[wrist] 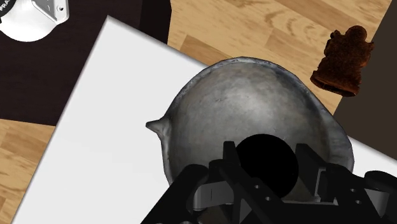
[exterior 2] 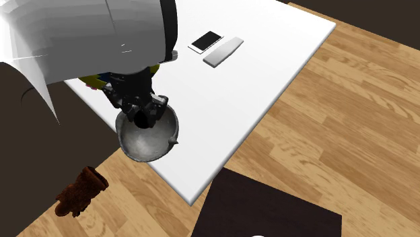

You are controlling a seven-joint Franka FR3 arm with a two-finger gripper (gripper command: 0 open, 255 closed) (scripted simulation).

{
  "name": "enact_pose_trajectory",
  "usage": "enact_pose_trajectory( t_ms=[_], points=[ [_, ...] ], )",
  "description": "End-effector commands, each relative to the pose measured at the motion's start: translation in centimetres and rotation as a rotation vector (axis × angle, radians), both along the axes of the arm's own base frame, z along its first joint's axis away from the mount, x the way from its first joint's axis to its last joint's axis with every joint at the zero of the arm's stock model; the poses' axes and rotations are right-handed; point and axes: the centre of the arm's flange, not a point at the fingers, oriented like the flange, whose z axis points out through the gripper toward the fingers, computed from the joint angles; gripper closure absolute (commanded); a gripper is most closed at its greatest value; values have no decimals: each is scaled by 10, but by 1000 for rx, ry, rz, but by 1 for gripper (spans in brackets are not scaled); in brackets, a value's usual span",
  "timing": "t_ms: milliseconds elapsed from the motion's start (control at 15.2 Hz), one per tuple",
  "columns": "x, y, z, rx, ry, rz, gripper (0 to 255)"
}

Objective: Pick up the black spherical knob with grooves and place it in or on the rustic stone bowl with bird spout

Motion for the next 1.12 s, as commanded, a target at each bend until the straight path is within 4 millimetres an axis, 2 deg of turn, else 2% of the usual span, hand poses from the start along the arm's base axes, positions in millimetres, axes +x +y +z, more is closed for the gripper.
enact_pose_trajectory(
  t_ms=[0,132,198,528,792,1056],
  points=[
    [0,0,0,0,0,0,255],
    [0,0,0,0,0,0,255],
    [0,0,0,0,0,0,0],
    [0,0,0,0,0,0,0],
    [10,-3,49,0,0,0,0],
    [10,-3,49,0,0,0,0]
  ],
)
